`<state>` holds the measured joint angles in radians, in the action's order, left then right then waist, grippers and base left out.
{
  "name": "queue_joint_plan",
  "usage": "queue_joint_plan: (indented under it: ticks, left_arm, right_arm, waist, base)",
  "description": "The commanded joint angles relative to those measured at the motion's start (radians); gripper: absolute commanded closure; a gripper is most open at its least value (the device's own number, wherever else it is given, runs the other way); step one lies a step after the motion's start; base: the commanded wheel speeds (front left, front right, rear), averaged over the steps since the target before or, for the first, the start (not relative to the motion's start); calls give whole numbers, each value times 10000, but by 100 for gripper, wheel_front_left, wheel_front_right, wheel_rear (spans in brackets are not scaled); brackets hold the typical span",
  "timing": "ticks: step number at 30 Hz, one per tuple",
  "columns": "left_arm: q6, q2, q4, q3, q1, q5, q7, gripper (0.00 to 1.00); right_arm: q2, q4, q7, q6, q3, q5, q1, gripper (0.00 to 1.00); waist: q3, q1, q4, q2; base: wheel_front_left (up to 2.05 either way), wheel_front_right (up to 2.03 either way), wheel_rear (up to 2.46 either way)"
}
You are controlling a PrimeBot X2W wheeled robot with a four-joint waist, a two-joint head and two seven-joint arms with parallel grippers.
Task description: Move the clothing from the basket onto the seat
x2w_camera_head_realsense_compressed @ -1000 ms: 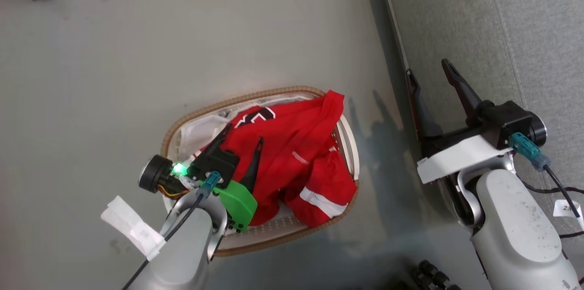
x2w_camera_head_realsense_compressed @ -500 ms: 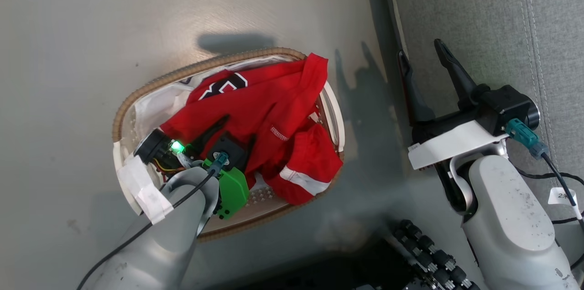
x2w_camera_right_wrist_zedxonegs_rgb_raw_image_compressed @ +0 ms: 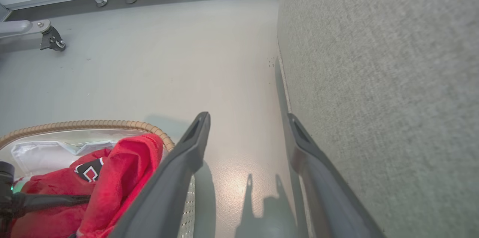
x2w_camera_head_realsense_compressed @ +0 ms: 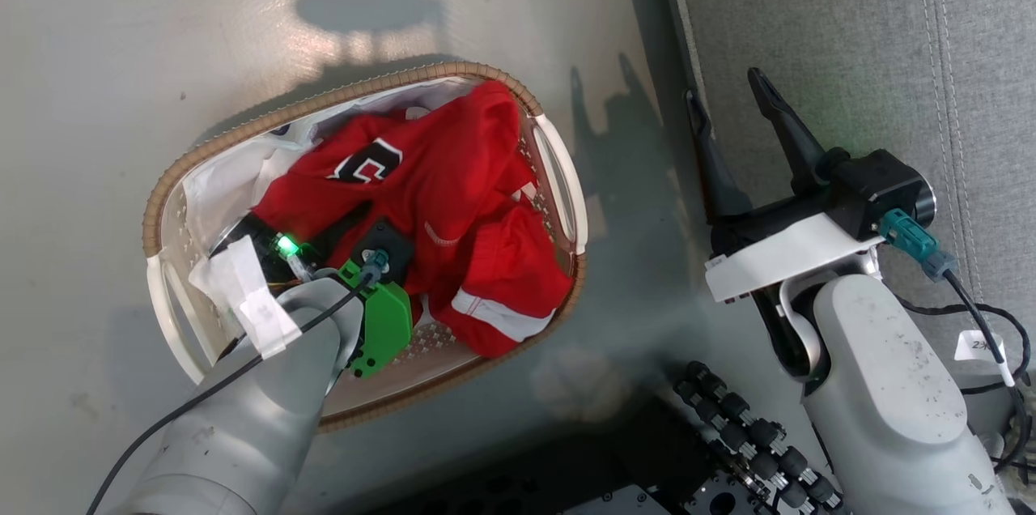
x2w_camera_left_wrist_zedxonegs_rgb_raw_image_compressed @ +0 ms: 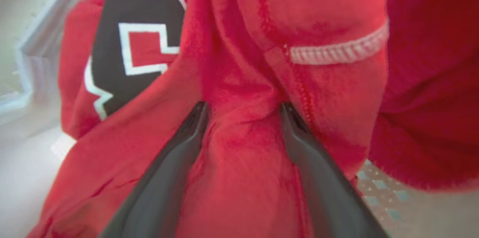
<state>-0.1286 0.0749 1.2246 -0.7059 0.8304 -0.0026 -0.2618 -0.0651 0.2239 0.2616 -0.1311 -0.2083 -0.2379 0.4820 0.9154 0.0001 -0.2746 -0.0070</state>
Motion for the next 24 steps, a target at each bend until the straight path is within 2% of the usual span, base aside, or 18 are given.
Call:
queue_joint_plan:
  ticks: [1, 2, 3, 9, 16, 24]
  left_arm:
    - [-28, -36, 146, -134, 193, -123, 27, 55]
    - [-29, -55, 219, -181, 243, -205, 24, 55]
    - [-29, -71, 290, -234, 269, -292, 20, 100]
    - [37, -146, 170, -123, 164, -805, -33, 100]
    - [144, -129, -1618, 515, -804, -1522, -39, 100]
    - [108, -93, -3158, 934, -2079, -1614, -40, 100]
  right_arm:
    - [14, 20, 49, 6, -43, -5, 123, 0]
    - [23, 32, 48, 6, -54, 6, 128, 0]
    - [31, 52, 48, 6, -65, 8, 143, 0]
    - [42, 92, 49, 6, -17, 23, 155, 0]
    - [-36, 242, 48, 7, -65, 93, -54, 0]
    - [-156, 531, 48, 7, -208, 37, -484, 0]
  waist:
    - [17, -1, -20, 70]
    - [10, -1, -19, 70]
    - [-13, -1, -16, 70]
    - [-430, -1, 118, 70]
    - [-1495, -1, 451, 70]
    - [-3049, -1, 941, 70]
  base:
    - [0, 0, 0]
    - [0, 0, 0]
    - [0, 0, 0]
    - [0, 0, 0]
    - [0, 0, 0]
    - [0, 0, 0]
